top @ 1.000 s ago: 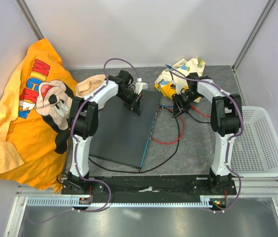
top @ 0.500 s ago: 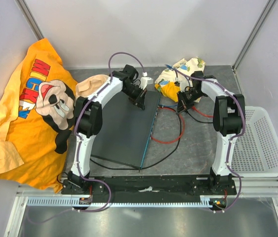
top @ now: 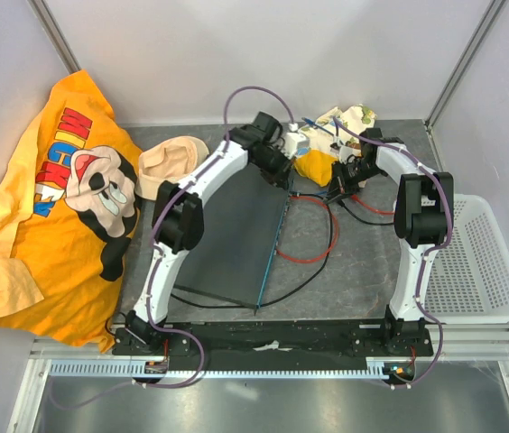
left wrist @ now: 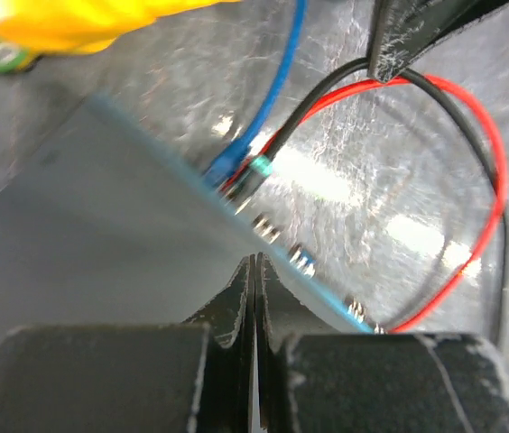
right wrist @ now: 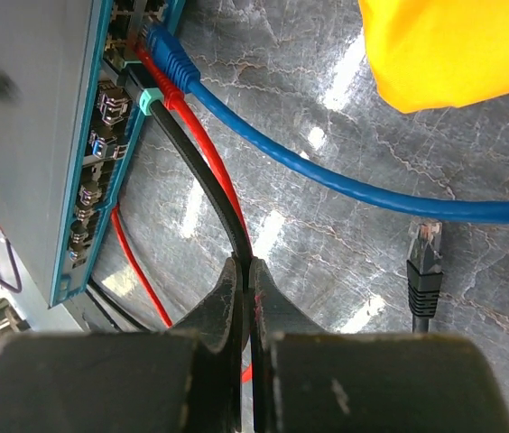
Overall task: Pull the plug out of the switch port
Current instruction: Pull the connector from the switch port.
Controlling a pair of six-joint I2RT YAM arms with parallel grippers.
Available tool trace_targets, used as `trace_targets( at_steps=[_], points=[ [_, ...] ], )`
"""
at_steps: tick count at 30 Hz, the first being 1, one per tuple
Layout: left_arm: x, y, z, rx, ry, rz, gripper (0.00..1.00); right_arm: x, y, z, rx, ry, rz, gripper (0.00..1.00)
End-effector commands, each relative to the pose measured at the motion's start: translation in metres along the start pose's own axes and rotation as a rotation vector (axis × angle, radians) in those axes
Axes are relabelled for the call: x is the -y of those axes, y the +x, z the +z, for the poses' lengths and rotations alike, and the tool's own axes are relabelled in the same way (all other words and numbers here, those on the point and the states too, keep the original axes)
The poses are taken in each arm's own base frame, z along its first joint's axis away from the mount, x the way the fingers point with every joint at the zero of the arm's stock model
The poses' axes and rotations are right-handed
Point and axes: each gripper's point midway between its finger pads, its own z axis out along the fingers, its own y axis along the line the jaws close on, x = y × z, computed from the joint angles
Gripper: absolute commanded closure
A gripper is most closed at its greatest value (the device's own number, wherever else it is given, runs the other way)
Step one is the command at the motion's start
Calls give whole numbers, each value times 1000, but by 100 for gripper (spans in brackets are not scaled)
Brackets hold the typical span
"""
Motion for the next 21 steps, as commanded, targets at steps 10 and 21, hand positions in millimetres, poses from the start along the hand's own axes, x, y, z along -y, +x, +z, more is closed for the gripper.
trace_targets(
  at_steps=[10, 21],
  points=[
    [9, -36, 21, -19, -252, 375, 98, 4, -16, -4, 79, -29, 26, 100],
    [4, -26, 27, -77, -348, 417, 99, 1, -20, 2, 75, -73, 59, 100]
  ],
)
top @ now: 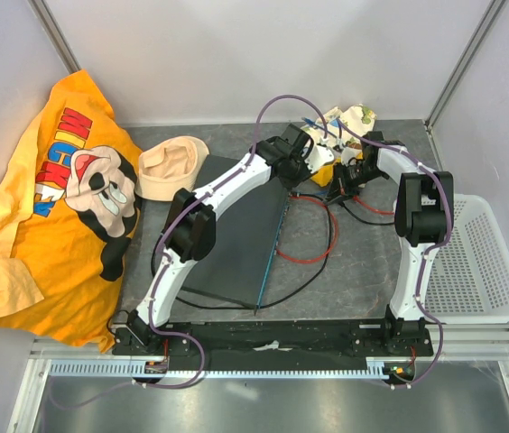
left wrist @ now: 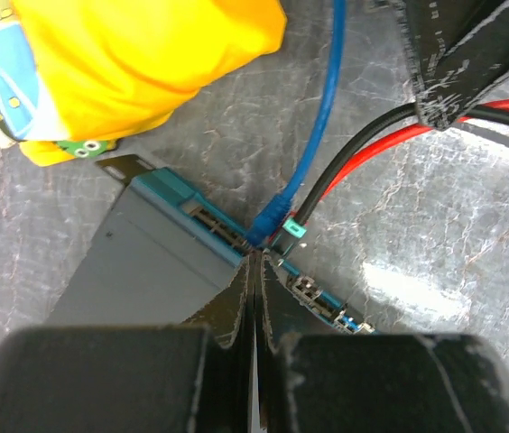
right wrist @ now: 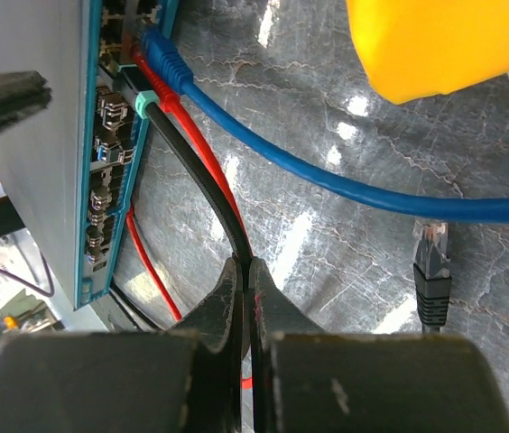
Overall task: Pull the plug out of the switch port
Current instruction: Pull the connector from the switch port.
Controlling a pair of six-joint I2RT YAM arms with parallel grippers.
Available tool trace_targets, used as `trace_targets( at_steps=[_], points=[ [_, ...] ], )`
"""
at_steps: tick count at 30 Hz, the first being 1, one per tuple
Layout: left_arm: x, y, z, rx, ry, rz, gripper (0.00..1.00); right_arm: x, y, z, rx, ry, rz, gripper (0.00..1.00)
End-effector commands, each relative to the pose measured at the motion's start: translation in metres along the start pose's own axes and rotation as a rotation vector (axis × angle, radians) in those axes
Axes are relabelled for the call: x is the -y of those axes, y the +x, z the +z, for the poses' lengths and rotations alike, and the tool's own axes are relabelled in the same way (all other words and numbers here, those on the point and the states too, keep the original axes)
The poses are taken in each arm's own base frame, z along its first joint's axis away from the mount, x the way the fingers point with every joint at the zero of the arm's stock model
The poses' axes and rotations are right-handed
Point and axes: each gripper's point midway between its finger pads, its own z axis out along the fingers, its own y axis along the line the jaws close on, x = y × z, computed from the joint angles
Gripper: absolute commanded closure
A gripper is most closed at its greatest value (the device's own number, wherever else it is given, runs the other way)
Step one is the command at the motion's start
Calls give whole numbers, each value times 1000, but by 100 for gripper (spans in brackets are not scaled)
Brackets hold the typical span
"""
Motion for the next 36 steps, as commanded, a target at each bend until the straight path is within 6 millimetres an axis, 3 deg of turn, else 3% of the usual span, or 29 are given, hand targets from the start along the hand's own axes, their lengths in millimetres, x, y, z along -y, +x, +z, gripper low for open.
trace_targets(
  at_steps=[1, 12, 19, 32, 36],
  points=[
    [3, -1, 2, -6, -27, 51, 98, -3, -23, -2, 69, -36, -16, 100],
    [3, 8, 13, -45, -74, 25, 98, -7, -20, -1, 65, -49, -6, 99],
    [-2, 25, 21, -98, -109, 61, 98, -9, -20, -1, 66, -55, -2, 99],
    [9, 33, 33, -106, -77, 79, 98, -9, -18, 0, 61, -62, 4, 100],
    [15, 44, 38, -134, -57, 117, 98, -9, -18, 0, 61, -62, 7, 100]
  ],
)
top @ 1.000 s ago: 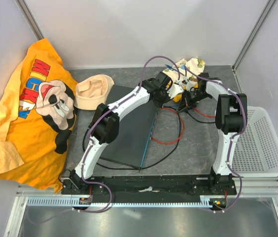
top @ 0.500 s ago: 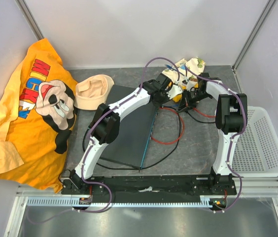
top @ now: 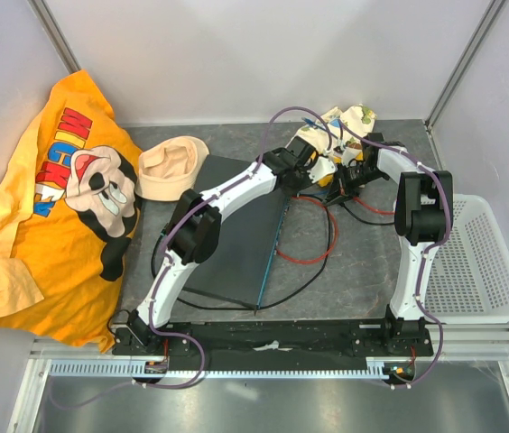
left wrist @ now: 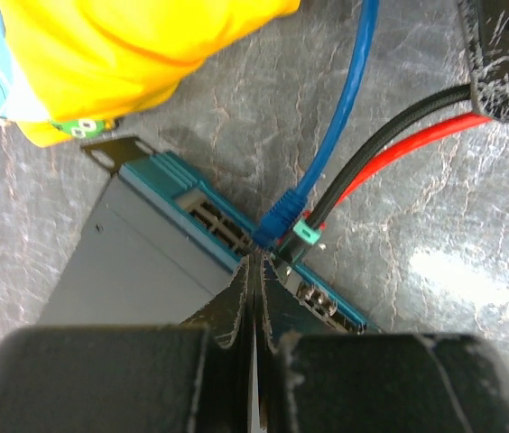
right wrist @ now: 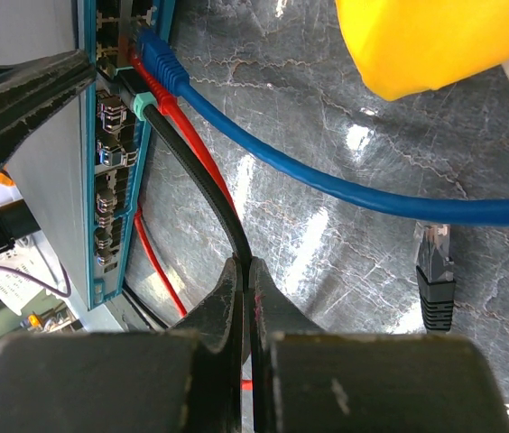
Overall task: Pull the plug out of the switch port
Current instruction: Pull the connector from the switch port.
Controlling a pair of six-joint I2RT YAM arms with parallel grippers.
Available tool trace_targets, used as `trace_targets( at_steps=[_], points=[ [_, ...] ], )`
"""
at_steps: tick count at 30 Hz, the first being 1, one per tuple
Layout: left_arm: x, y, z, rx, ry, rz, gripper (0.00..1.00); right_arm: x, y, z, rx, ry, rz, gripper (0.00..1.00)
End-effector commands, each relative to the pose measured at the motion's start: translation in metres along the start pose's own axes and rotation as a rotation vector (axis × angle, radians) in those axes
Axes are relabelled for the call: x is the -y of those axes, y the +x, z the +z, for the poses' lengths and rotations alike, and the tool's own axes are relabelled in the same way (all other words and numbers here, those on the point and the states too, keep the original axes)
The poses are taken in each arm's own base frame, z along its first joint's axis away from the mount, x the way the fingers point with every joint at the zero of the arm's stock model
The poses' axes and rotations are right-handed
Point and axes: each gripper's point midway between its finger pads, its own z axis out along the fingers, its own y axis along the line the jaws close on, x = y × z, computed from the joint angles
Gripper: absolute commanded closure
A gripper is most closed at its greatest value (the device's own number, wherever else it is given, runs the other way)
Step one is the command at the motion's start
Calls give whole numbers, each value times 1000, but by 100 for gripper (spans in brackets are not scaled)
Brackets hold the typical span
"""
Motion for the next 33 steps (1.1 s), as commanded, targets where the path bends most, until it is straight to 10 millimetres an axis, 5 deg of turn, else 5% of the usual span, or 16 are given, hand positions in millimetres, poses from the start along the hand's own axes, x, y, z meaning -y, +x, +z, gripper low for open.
trace_targets(
  at_steps=[1, 10, 18, 23, 28, 33],
  points=[
    [19, 23, 20, -55, 50, 77, 99, -10, -20, -4, 68, -42, -38, 100],
    [21, 28, 19, -70, 53, 81, 98, -11, -22, -3, 69, -48, -31, 100],
    [-20, -51, -27, 131, -58, 46, 98, -9, -22, -1, 67, -47, -25, 100],
    [-14, -41, -30, 75, -32, 92, 99, -8, -22, -2, 69, -45, -18, 100],
    [6, -10, -18, -13, 40, 73, 98, -9, -21, 1, 68, -51, -6, 100],
    [15, -6, -11, -30, 55, 67, 98, -8, -21, 2, 68, -51, -5, 100]
  ],
)
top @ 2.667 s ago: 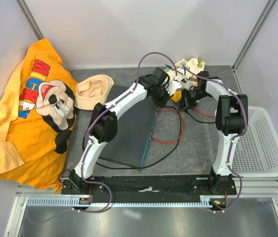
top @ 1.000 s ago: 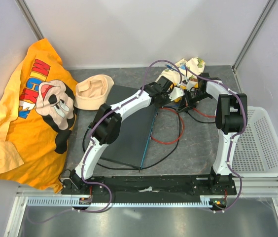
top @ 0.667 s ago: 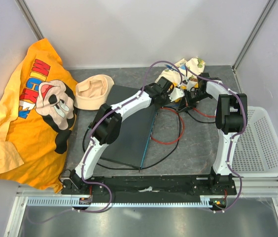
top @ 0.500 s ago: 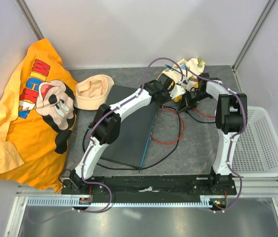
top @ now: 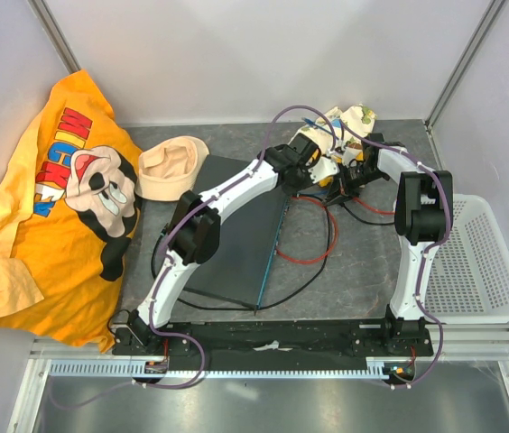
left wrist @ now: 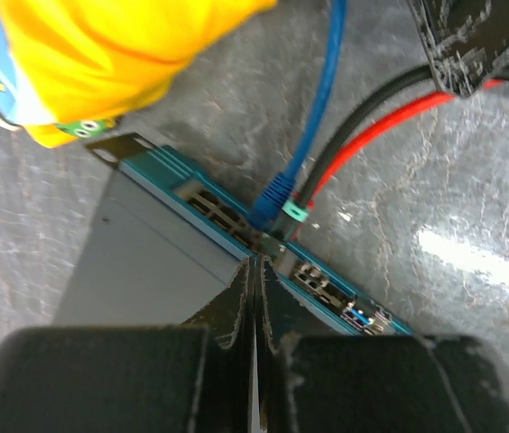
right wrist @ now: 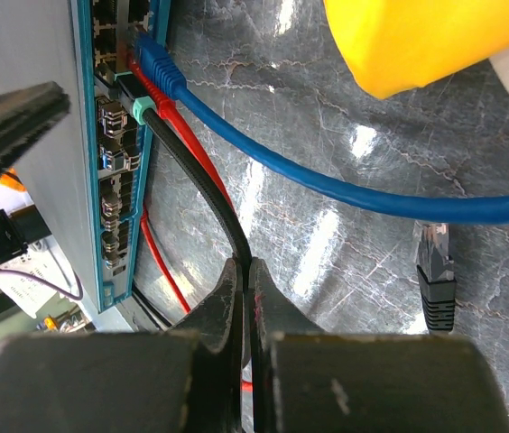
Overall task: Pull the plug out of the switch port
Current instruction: Pull the connector from the switch port.
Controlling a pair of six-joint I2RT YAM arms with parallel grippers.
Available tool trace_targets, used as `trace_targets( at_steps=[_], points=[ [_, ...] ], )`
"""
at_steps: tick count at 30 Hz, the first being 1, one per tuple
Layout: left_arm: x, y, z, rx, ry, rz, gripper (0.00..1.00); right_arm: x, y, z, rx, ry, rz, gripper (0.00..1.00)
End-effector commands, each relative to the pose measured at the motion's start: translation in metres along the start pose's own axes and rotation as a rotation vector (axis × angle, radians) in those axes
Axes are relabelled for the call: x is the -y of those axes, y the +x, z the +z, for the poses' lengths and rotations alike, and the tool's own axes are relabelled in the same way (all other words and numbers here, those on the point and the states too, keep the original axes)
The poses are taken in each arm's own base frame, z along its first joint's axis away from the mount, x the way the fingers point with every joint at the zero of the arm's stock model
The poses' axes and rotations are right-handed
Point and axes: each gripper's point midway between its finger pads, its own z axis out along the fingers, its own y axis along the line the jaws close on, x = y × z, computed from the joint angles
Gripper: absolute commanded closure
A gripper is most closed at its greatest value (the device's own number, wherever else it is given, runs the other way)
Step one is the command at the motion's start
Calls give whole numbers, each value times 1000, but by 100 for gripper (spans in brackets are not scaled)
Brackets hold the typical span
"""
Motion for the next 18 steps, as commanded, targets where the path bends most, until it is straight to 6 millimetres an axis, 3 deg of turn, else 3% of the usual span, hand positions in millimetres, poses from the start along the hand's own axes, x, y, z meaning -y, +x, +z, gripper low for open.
trace_targets(
  at_steps=[1, 13, 18],
  points=[
    [14, 0, 6, -11, 35, 4, 99, -8, -20, 2, 63, -47, -34, 100],
    [15, 16, 22, -50, 16, 19, 99, -10, -18, 5, 56, -52, -34, 100],
    [9, 2, 15, -9, 2, -6, 98, -10, -17, 6, 52, -56, -30, 100]
  ],
)
